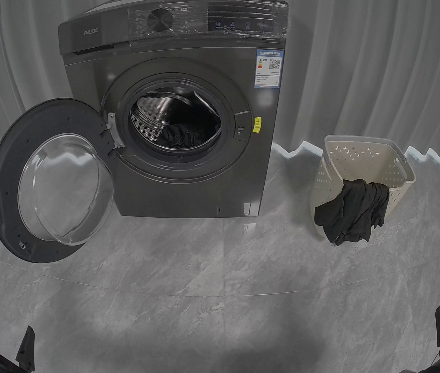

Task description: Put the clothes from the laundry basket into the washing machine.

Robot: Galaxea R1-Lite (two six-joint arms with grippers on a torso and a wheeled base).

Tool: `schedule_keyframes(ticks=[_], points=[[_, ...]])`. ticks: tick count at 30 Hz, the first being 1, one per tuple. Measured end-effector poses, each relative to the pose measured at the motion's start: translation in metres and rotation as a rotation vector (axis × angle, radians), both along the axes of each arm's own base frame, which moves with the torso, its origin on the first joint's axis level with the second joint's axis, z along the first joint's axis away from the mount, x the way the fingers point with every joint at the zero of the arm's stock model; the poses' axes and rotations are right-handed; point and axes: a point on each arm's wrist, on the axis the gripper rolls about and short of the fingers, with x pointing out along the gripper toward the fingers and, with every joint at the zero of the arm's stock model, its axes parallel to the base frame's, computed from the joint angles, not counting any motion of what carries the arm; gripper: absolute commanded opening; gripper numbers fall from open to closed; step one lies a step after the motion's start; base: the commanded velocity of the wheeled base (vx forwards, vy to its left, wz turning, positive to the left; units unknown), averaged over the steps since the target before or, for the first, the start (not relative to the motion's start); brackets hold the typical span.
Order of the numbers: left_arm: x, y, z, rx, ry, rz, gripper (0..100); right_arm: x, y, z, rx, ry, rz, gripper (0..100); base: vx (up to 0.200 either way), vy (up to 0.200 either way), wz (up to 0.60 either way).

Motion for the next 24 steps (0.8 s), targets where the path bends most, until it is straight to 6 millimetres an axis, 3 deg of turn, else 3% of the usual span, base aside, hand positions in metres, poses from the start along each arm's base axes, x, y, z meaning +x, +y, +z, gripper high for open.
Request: schedule_keyframes(ticks=[3, 12, 24], points=[[0.0000, 0.0000, 0.0000, 0.000, 0.000, 0.000, 100, 0.0000, 0.0000, 0.0000, 0.000, 0.000, 0.000, 100, 0.000, -0.200, 0.00], [0.0001, 0.0000, 0.0001, 0.000, 0.000, -0.001, 100, 0.0000, 0.0000, 0.0001, 0.000, 0.000, 0.000, 100, 0.000, 0.000, 0.00], [0.0001, 0.0000, 0.0001, 0.000, 0.001, 0.000, 100, 0.0001, 0.0000, 0.0000, 0.000, 0.001, 0.000, 100, 0.000, -0.200, 0.00]])
